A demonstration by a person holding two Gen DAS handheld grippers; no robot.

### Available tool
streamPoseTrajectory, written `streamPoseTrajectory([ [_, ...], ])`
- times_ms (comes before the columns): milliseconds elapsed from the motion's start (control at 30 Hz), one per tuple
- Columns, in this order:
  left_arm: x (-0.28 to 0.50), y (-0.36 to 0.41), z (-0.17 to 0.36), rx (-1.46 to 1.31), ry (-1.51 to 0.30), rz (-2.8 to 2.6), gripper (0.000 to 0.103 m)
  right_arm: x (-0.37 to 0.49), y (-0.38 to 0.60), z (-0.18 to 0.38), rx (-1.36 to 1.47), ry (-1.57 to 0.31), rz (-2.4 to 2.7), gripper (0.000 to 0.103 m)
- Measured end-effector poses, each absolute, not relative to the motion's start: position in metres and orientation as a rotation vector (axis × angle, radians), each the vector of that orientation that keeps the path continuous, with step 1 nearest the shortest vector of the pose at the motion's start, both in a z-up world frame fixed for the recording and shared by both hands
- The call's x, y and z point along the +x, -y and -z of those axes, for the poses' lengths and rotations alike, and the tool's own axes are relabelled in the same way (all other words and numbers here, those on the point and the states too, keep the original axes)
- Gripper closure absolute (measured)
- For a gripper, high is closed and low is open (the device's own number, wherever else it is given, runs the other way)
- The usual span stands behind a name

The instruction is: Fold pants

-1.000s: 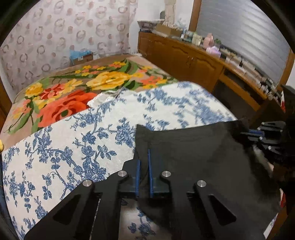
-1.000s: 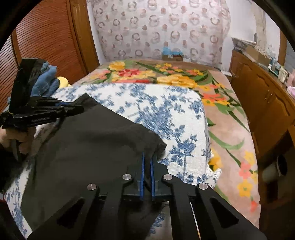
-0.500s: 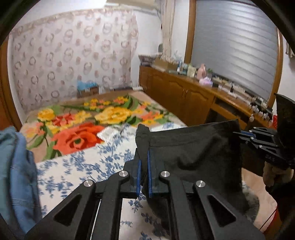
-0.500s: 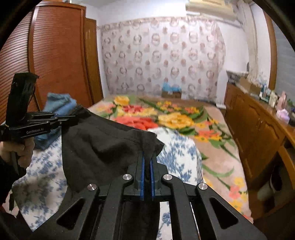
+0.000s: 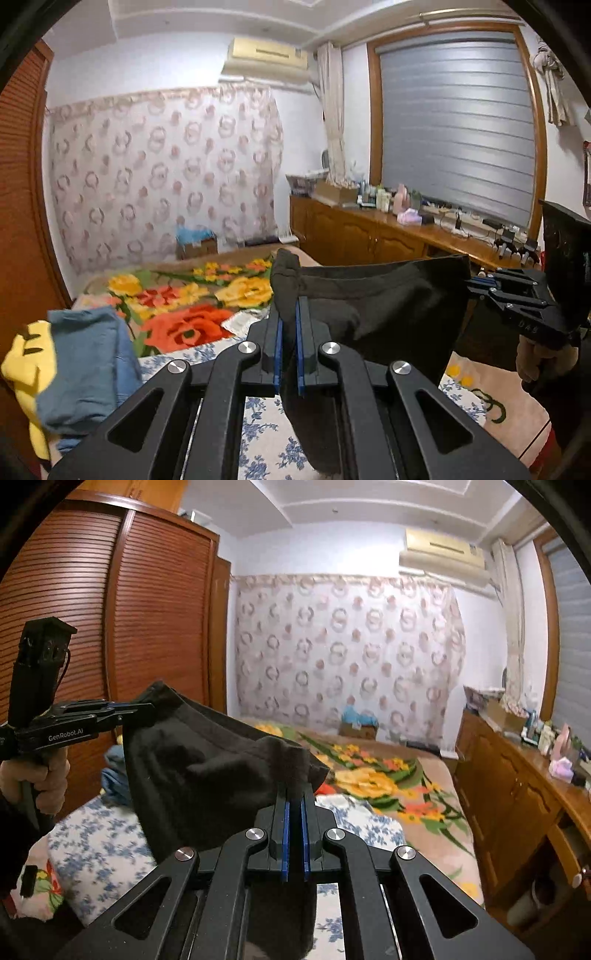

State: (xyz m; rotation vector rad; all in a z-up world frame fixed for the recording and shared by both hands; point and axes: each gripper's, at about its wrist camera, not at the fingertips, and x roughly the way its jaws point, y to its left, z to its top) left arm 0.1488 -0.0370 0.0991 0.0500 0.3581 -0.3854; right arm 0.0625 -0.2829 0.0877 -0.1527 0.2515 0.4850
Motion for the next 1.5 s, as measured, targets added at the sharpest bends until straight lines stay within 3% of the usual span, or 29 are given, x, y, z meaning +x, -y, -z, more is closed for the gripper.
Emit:
streamPoseTrajectory([
  [333, 0.091, -0.003, -0.128, 0.062, -0.26, 0.331, 0.096, 0.035, 0.283, -0.076, -0.174, -0.181, -0.568, 0.098],
  [533, 0.075, -0.016, -0.112, 0.055, -0.284, 0.324, 0.096, 0.035, 0.286, -0.058, -0.184, -0.195, -0.643, 0.098],
  [967, 0.179, -0.021, -0.016, 0.085, -0.448, 0.203, 0.096, 0.169, 0.285, 0.028, -0.192, -0.373, -0.586, 0.098],
  [1500, 0.23, -0.009, 0.03, 0.094, -0.57, 0.141, 0.096, 0.236, 0.242, 0.046, -0.193, -0.505, -0.518, 0.098],
])
